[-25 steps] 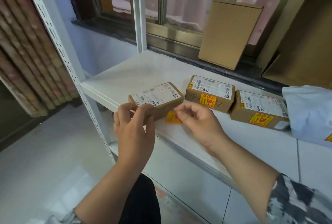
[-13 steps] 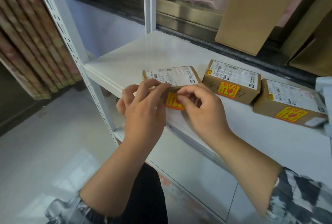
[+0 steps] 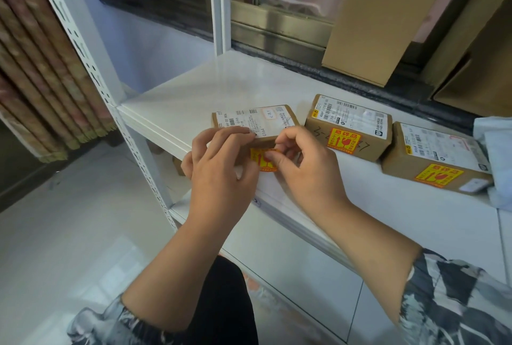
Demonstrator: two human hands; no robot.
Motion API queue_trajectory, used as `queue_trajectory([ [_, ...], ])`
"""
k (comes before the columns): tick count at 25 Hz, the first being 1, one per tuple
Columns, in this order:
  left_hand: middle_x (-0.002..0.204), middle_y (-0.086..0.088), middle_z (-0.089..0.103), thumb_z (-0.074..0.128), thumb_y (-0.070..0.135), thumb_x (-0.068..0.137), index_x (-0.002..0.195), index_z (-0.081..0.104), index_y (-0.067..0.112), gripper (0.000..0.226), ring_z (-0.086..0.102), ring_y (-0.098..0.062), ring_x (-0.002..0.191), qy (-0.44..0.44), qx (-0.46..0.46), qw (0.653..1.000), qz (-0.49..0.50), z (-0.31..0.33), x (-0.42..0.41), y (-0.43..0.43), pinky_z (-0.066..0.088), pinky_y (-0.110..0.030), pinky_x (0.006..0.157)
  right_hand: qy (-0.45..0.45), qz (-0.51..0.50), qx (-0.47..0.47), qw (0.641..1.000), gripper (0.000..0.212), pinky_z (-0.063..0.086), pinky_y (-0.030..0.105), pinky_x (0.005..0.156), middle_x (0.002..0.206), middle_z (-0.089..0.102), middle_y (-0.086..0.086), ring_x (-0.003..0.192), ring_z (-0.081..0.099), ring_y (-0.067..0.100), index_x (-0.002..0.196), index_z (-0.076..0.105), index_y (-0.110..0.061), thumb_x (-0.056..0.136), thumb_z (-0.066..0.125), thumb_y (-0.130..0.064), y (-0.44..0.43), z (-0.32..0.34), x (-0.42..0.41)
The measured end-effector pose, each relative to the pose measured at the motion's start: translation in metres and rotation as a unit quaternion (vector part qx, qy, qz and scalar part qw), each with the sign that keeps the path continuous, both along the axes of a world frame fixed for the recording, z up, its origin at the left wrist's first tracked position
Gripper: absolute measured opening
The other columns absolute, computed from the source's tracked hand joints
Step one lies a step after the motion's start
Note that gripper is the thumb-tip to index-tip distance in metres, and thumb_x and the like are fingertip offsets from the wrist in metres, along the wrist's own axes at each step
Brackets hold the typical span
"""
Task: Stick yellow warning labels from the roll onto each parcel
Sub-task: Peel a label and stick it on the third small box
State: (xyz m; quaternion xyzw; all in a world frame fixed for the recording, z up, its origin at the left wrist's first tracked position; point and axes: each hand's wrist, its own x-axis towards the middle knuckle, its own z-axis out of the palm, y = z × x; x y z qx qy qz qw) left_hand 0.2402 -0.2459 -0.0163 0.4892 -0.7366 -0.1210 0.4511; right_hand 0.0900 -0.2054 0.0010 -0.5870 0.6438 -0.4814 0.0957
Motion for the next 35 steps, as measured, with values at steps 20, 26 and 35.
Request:
queue_trajectory([
  [20,0.121,0.026,0.068,0.064,0.043,0.098,0.108,0.074,0.037,0.016,0.046,-0.009,0.132,0.043,-0.018,0.999,-0.002,-0.008,-0.003,-0.007,0.021,-0.030,0.099,-0.018,-0.055,-0.007,0.998,0.023,0.056,0.042,0.070,0.077,0.067,-0.007,0.073,0.065,0.015,0.086,0.059,-0.020,0.086,0.082,-0.022,-0.004,0.000,0.006],
  [26,0.121,0.025,0.068,0.064,0.043,0.097,0.108,0.074,0.036,0.016,0.046,-0.009,0.132,0.048,-0.022,0.999,-0.003,-0.010,-0.003,-0.008,0.022,-0.031,0.099,-0.016,-0.054,-0.008,0.998,0.023,0.056,0.041,0.069,0.077,0.067,-0.006,0.072,0.064,0.014,0.086,0.059,-0.018,0.086,0.082,-0.020,-0.004,-0.001,0.005],
  [35,0.119,0.025,0.069,0.067,0.041,0.096,0.105,0.074,0.035,0.013,0.046,-0.010,0.130,0.066,-0.017,0.998,-0.002,-0.011,-0.006,-0.009,0.024,-0.032,0.097,-0.006,-0.059,-0.018,0.998,0.023,0.056,0.041,0.068,0.077,0.069,-0.003,0.072,0.064,0.017,0.087,0.059,-0.017,0.087,0.082,-0.020,-0.005,-0.003,0.006],
])
